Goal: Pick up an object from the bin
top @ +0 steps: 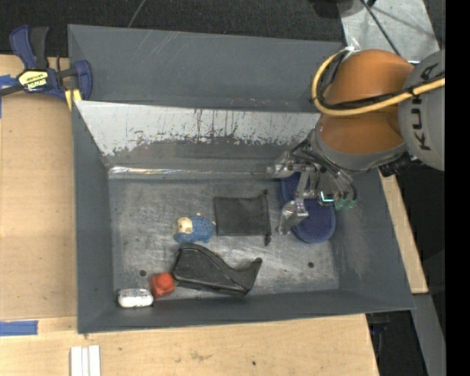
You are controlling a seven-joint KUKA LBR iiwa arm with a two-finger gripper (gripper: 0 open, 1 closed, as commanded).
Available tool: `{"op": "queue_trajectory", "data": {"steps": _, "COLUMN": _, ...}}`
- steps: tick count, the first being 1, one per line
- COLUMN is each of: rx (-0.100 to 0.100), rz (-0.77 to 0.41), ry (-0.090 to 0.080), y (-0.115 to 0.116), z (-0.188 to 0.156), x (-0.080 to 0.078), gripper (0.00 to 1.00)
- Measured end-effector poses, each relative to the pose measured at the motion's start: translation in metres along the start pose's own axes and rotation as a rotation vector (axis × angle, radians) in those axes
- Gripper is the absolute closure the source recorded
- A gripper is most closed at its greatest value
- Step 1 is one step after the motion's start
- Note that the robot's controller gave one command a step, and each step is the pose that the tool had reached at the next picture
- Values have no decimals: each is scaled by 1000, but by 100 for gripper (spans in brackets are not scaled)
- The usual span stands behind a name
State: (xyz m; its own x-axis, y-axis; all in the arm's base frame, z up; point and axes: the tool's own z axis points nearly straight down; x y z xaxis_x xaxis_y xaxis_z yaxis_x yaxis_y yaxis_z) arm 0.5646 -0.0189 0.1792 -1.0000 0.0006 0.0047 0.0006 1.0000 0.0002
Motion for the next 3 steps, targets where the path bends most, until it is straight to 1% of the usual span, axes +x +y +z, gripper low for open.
{"op": "queue_trajectory", "data": {"steps": 1, "rx": -1, "rz": 53, "ry": -13, "y": 12, "z": 108, "x": -25, "gripper": 0}}
{"op": "queue_trajectory", "data": {"steps": 2, "rx": -1, "rz": 52, "ry": -34, "y": 12, "z": 101, "x": -31, "gripper": 100}}
{"op": "queue_trajectory", "data": {"steps": 3, "rx": 1, "rz": 4, "ry": -18, "y": -3, "z": -45, "x": -33, "gripper": 100}}
